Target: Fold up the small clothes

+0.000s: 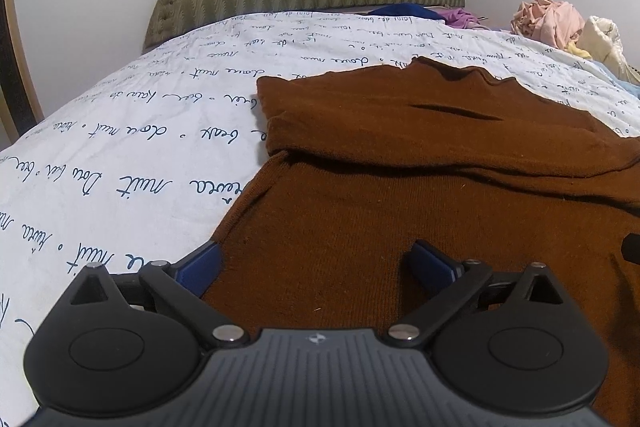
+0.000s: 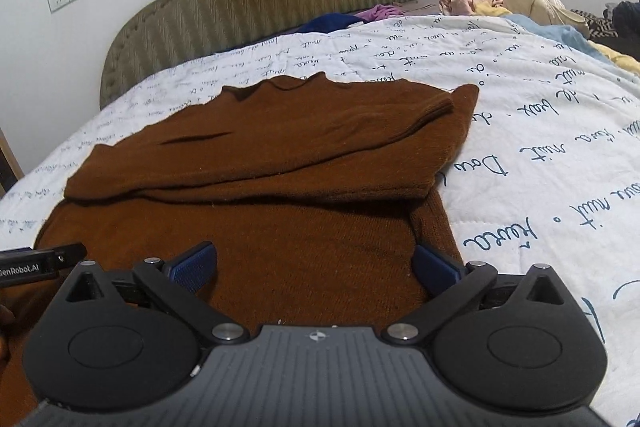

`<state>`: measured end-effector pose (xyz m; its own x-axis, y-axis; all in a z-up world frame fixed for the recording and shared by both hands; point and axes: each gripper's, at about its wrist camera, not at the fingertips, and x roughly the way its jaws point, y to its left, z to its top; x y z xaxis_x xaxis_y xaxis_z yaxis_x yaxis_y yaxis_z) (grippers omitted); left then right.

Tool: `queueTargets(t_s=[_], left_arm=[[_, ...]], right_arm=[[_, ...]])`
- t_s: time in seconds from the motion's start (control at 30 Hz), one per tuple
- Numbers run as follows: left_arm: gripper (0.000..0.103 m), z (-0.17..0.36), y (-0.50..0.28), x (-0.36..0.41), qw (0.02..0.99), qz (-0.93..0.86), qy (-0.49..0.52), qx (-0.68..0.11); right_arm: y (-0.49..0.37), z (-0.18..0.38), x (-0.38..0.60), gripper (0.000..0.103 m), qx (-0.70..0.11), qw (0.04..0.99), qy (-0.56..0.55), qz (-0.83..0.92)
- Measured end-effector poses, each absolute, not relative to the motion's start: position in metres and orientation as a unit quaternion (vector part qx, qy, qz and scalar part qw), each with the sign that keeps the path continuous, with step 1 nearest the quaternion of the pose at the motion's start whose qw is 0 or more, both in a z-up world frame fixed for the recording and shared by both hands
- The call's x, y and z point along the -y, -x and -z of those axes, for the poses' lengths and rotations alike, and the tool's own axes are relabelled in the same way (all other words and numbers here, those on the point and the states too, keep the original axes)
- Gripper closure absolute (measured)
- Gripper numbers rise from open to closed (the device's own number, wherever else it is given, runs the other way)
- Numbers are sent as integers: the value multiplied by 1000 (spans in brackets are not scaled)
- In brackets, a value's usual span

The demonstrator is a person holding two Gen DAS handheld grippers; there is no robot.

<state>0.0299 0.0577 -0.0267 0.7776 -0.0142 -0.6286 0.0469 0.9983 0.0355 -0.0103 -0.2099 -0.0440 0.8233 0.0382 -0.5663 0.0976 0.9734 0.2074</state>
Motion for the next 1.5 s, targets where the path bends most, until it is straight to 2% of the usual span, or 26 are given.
queueTargets(t_s=[1.5], left_arm=[[0,28,-29,-56,943,12,-31,-332]], right_arm=[[14,47,205,0,-309,946,-100,20]])
